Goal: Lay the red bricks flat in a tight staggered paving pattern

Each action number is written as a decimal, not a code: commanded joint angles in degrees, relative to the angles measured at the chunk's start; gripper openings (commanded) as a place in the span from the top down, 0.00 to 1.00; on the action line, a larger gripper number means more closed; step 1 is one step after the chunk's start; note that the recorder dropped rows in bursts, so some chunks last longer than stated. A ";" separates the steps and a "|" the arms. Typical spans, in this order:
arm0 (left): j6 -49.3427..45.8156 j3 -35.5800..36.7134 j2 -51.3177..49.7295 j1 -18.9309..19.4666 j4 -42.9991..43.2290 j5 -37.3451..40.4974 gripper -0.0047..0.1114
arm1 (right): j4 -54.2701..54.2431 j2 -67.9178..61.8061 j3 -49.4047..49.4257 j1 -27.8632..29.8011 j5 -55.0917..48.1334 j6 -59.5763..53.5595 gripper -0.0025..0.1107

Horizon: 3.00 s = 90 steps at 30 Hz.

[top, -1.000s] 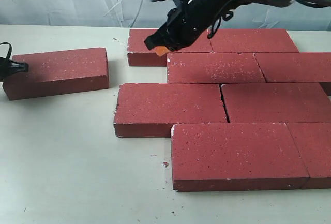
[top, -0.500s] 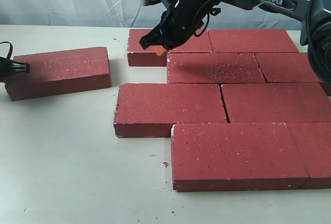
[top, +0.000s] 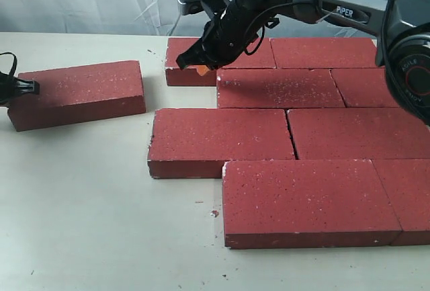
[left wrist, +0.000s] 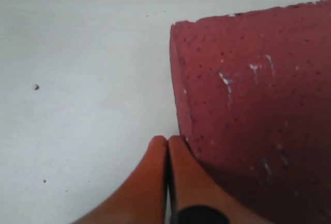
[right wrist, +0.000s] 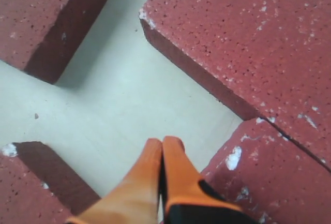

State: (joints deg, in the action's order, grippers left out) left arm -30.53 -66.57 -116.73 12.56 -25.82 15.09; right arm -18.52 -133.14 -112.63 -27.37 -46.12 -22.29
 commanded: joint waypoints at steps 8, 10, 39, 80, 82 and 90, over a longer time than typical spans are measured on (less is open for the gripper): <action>-3.06 -0.40 0.03 -2.25 -1.80 1.56 0.96 | 0.48 0.13 -0.27 -0.09 -1.60 0.05 0.99; -3.06 -0.40 0.03 -2.23 -1.81 1.34 0.96 | 0.23 0.13 -0.27 -0.09 -1.33 0.05 0.99; -2.59 -0.40 0.03 1.46 -4.33 -1.30 0.96 | -6.98 -6.67 -2.29 -5.44 12.52 -6.78 0.99; -29.36 -0.40 0.03 -0.10 -27.73 9.04 0.96 | 1.99 -7.73 -10.48 -7.32 -2.68 -1.59 0.99; -30.13 -0.40 0.03 -0.10 -28.56 9.04 0.96 | 3.03 -7.73 -10.48 -7.32 -3.87 -1.06 0.99; -29.98 -0.40 0.03 -0.10 -28.55 5.38 0.96 | 12.66 -4.31 -10.48 -6.58 -6.07 2.75 0.99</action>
State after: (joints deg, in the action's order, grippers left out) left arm -60.50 -66.72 -116.73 13.12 -53.85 21.63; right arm -8.83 -138.55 -122.87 -34.92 -51.36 -20.90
